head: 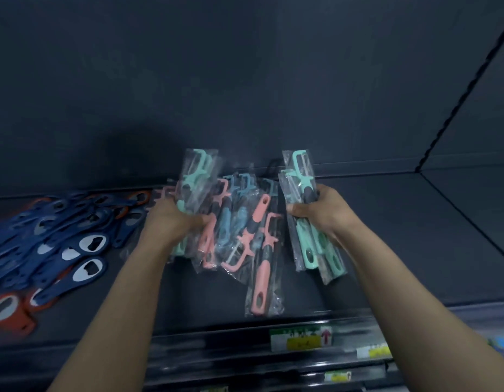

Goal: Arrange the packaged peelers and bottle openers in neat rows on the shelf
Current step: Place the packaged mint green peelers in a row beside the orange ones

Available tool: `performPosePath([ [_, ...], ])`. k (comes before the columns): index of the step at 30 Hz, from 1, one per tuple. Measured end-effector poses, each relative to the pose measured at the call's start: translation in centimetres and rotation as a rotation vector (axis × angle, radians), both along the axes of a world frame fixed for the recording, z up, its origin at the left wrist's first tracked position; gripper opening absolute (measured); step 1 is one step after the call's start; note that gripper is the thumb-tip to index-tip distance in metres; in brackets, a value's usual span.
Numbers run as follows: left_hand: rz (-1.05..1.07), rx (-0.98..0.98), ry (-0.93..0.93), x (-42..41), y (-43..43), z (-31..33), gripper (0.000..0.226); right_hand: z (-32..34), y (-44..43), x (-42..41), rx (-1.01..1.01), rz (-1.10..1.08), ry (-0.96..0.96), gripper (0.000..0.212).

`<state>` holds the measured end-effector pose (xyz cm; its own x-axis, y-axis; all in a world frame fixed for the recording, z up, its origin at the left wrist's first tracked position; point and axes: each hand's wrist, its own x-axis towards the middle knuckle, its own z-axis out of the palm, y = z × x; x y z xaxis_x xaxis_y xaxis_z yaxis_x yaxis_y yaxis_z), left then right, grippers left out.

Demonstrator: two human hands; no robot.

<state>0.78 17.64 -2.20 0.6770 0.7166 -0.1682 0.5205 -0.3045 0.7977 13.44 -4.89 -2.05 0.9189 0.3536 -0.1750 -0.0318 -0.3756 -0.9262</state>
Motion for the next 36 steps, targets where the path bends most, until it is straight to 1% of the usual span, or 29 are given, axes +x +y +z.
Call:
performPosePath([
  [2,0.042,-0.014,-0.044,-0.4,-0.4,0.3,0.027,0.1,-1.0,0.5,0.024,0.025,0.014,0.025],
  [4,0.109,0.027,-0.09,-0.8,-1.3,0.8,0.024,0.4,-2.0,0.8,0.039,0.066,0.018,0.021],
  [7,0.189,0.164,-0.117,-1.2,-3.6,1.8,0.016,0.8,-3.6,1.6,0.053,0.103,0.039,0.028],
  [9,0.217,0.251,-0.112,-1.0,-5.9,2.6,0.017,1.1,-5.1,2.1,0.053,0.12,0.037,0.031],
  [11,0.209,0.279,-0.127,-0.2,-8.8,3.2,0.022,1.4,-6.9,2.9,0.07,0.135,0.041,0.031],
  [15,0.137,0.279,-0.227,2.6,-15.1,3.6,0.024,1.4,-11.3,4.8,0.126,0.14,0.055,0.019],
  [18,0.046,0.193,-0.276,5.0,-19.6,3.3,0.021,1.2,-14.6,6.3,0.168,0.117,0.079,0.016],
  [22,-0.131,-0.069,-0.27,8.7,-24.9,2.3,0.011,1.1,-19.2,8.1,0.198,0.07,0.082,0.016],
  [24,-0.218,-0.168,-0.266,10.6,-27.2,2.0,0.007,1.2,-21.3,8.8,0.188,0.02,0.089,0.022],
  [27,-0.33,-0.296,-0.273,13.4,-30.2,1.5,0.013,1.4,-24.4,9.8,0.167,-0.079,0.049,0.026],
  [29,-0.435,-0.368,-0.279,15.3,-31.8,1.0,0.014,1.5,-26.3,10.4,0.159,-0.141,0.018,0.034],
  [31,-0.536,-0.418,-0.28,17.3,-33.4,0.6,0.015,1.7,-28.2,11.1,0.137,-0.182,0.003,0.033],
  [36,-0.667,-0.532,-0.232,21.8,-37.8,-0.1,0.026,1.7,-32.5,12.8,0.088,-0.278,-0.033,0.041],
])
